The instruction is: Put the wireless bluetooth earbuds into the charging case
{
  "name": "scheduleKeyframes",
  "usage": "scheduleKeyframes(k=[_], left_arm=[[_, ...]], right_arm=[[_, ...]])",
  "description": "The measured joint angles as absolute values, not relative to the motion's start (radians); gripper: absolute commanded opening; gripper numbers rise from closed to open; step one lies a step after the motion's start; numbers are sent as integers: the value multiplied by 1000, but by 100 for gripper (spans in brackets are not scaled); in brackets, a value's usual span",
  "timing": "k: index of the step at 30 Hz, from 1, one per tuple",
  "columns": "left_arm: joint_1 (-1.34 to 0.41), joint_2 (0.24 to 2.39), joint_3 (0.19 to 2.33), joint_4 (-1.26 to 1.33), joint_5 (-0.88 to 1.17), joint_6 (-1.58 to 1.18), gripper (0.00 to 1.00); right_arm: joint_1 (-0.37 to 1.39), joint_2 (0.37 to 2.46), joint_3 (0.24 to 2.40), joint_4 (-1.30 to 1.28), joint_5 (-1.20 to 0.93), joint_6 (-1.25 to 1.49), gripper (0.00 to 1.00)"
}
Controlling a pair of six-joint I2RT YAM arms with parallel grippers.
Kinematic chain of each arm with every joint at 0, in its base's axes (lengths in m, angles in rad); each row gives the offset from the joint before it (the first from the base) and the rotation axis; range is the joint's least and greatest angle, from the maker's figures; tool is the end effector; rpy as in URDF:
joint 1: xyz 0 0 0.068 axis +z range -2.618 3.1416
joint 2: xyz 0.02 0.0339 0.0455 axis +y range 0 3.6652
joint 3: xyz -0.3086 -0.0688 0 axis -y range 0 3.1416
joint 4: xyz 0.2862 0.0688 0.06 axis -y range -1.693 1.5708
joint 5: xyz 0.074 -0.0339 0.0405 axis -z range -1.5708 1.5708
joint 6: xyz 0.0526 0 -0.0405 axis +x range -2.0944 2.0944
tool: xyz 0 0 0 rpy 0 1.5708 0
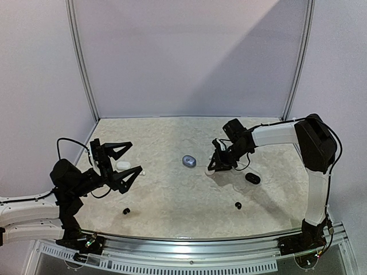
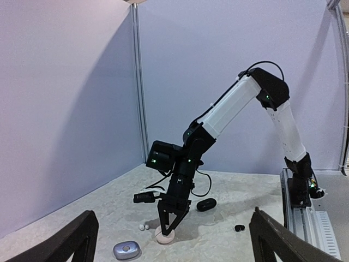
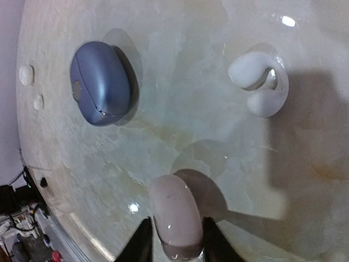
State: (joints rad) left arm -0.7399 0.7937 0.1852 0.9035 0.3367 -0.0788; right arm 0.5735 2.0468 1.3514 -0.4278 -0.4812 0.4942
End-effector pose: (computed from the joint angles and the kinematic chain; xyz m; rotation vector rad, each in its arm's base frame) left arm 0.1294 -0.1416 0.2551 0.7117 1.1455 -0.9107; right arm 0.3831 0.2764 0.1418 -0.2724 2.8453 0.9333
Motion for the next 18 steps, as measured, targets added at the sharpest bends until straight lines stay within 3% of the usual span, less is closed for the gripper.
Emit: scheduleKeyframes(k=[11,18], left_arm=[[-740,794,185,904,347,-78,98],[-740,799,185,904,349,-78,98]], right_arm=[[569,2088,1444,-539,-419,423,81],[611,2088,1517,-652,-262,301,85]])
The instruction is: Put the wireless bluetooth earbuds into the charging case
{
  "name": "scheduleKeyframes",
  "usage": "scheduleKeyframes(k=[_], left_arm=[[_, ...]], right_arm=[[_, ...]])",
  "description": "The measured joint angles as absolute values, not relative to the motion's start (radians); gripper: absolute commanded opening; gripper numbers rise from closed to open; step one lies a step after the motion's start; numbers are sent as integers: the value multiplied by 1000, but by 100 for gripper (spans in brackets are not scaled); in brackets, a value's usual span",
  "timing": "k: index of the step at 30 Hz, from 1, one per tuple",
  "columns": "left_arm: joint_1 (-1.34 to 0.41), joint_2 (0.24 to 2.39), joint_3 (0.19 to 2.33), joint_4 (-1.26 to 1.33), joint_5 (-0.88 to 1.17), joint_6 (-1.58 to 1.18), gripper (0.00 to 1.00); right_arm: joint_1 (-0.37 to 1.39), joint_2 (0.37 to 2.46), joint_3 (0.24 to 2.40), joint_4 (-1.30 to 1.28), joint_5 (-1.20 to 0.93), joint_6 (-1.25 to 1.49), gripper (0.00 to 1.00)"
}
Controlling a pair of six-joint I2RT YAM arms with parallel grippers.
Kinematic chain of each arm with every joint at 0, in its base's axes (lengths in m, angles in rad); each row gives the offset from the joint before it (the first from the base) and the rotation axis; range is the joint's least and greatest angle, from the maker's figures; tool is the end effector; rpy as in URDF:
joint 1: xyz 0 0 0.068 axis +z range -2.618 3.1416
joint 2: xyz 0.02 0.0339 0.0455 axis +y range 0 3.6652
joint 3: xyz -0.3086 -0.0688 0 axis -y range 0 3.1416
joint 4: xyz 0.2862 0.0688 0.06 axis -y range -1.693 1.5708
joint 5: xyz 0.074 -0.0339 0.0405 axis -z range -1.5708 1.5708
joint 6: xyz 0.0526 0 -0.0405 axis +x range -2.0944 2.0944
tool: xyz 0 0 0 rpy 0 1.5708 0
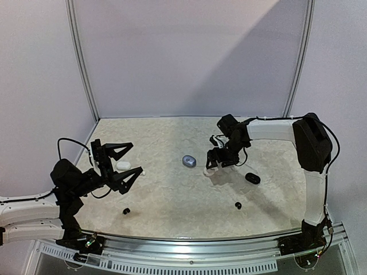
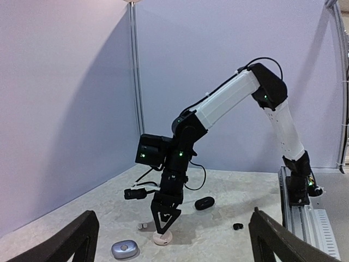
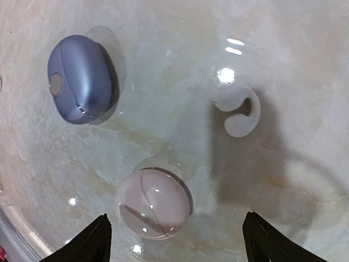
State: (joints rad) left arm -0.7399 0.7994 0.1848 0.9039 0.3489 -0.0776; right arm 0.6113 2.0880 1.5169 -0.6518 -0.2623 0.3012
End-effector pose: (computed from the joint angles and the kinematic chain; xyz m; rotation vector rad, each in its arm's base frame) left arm 0.1294 -0.1425 0.2539 0.7242 1.1469 -0.9171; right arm 0.3921 0.2914 0.1602 -0.5127 2.8460 0.5662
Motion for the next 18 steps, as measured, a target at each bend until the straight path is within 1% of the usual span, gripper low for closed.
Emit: scheduleKeyframes(k=[2,3,4,7,10,14,18], left_arm=[[-740,802,185,904,348,-75,98],[-740,804,185,904,348,-75,97],[-740,805,185,902,348,-73,97],[-740,806,186,889,338,-63,97],[-732,815,209,815,303,-52,97],[-697,869,326,586,255,6,95],[-603,964,518,253,286,240,99]], right_arm=[[648,2087,1551,-681,-209,265,85],[663,2085,1564,-688,-188,254,88],[677,2080,1571,-691,-169,248,97],[707,2050,1573,-694,-119,240,99],[712,1996,1571,-695,-50,237,99],[710,1909,1560,-686,22,236,99],[707,1836,1535,-667,73,219,99]])
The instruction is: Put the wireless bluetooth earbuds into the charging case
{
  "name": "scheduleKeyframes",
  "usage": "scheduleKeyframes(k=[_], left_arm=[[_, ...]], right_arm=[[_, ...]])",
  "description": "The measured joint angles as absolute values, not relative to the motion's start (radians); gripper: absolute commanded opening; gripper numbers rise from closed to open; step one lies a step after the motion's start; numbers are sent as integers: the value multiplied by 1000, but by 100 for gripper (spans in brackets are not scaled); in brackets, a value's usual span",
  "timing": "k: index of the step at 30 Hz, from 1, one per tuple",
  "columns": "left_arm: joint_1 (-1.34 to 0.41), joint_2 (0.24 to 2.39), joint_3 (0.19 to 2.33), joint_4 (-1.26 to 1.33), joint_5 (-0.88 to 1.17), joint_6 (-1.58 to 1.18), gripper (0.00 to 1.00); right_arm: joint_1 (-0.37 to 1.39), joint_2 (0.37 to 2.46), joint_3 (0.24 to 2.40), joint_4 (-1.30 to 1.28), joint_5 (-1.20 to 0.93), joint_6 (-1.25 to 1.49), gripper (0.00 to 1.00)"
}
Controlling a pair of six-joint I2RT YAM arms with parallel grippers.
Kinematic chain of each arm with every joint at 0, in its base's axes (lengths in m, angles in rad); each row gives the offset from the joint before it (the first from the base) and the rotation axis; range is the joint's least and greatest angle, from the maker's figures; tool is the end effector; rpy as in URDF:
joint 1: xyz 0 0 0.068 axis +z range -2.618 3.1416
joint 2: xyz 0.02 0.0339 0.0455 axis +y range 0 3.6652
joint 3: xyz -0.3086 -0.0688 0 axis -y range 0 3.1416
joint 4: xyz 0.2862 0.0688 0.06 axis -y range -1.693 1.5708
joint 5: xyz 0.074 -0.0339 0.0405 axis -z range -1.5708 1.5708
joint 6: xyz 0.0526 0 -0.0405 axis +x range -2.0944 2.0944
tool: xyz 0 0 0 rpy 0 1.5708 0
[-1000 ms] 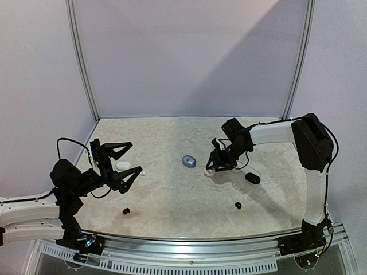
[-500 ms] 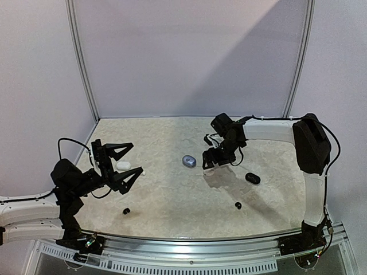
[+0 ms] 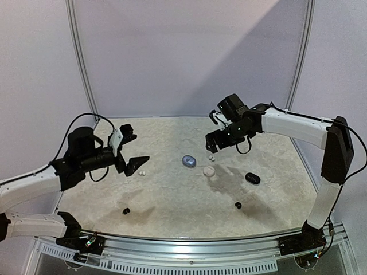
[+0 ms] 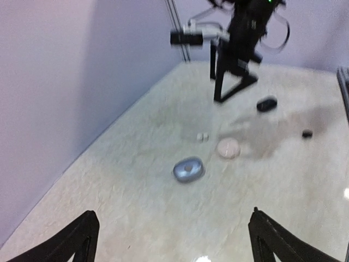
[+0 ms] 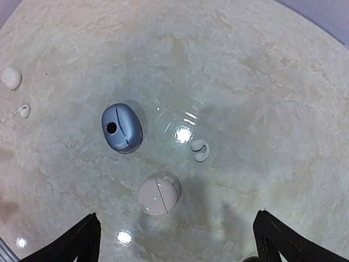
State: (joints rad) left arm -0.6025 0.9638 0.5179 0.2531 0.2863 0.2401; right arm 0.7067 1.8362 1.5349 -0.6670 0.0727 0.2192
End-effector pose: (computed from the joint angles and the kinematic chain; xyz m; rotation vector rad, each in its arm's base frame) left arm 0.1977 -0.1540 0.2738 0.9165 1.5308 -0.5142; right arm 0.3551 0.2982 0.2795 -0.5893 2.4891 0.2717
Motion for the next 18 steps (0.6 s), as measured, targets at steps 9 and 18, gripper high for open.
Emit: scheduleKeyframes(k=[9,18], left_arm=[[-289,1391,1035,-617,373,910,93],[-144,1739,1322,-953,276,1253,91]], right_arm=[[707,1811,1486,-599,74,148,99],[707,1795,1431,-575,65,103,99]])
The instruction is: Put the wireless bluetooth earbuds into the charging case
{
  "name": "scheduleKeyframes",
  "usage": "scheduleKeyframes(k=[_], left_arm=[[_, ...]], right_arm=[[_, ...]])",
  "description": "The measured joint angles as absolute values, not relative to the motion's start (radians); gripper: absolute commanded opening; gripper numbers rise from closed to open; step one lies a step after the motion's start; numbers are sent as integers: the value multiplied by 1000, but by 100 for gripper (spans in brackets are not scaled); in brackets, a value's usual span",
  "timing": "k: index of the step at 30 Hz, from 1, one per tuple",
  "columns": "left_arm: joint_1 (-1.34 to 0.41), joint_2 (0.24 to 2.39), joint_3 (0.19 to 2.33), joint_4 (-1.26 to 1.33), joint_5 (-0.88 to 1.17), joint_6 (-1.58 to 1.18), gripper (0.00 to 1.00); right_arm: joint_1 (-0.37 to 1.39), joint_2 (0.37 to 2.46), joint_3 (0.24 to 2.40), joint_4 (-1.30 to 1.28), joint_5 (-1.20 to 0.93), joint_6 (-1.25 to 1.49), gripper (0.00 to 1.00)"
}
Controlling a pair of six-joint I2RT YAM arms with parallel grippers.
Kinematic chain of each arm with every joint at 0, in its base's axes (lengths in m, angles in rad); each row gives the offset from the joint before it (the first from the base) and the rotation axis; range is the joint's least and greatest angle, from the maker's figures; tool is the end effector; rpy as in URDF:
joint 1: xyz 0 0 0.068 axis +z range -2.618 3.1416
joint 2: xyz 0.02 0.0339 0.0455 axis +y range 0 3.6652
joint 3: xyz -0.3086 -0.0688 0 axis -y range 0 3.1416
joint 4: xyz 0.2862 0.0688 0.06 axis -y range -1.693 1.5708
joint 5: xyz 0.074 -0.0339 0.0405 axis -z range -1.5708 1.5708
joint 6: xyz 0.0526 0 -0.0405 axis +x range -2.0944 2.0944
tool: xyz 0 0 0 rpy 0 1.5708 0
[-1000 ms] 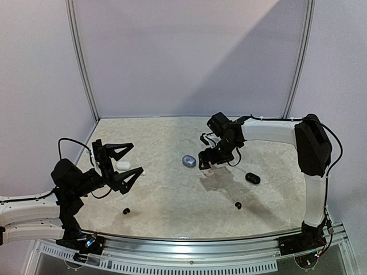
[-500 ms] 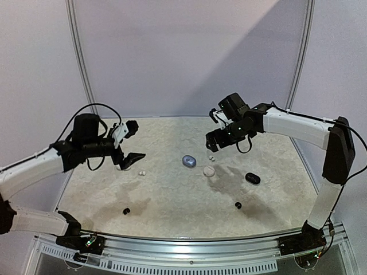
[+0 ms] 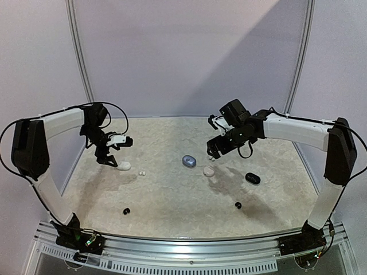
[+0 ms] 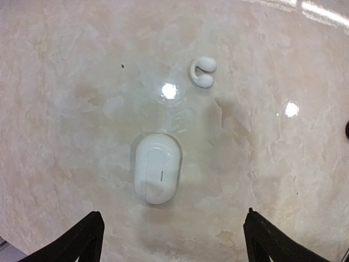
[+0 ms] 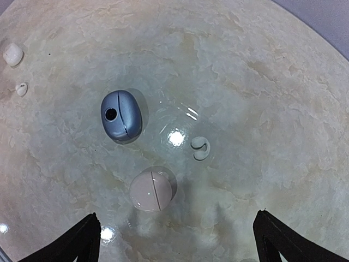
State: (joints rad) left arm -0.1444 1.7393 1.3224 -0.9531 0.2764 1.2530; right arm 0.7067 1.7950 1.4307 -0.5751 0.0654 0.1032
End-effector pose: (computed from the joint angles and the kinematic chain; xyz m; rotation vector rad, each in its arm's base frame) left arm 0.3765 -0.0693 0.2346 1.8447 2.1345 -0.1840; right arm 0.3460 0.2909 0.2664 -0.7247 2.4191 0.2490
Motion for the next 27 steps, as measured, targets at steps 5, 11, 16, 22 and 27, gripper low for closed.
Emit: scheduleKeyframes(k=[5,11,16,22,27], left_arm=[[-136,1847,1342,-994,259,1398,87],[-128,1947,1359,-964,249,1452,87],[-114,1957,1365,-936,249,1479,86],[-112,1988,1365,-897,247,1494,69],[-113,2012,1365,-863,234,1500,58]], right_arm=[[707,1790,1419,-576,70,111,99],[707,1790,1418,-576,70,134,99],[707,1790,1418,-576,70,146,99],[707,1790,1424,-587,69,146,99],[707,1792,1446,-604,67,141,99]])
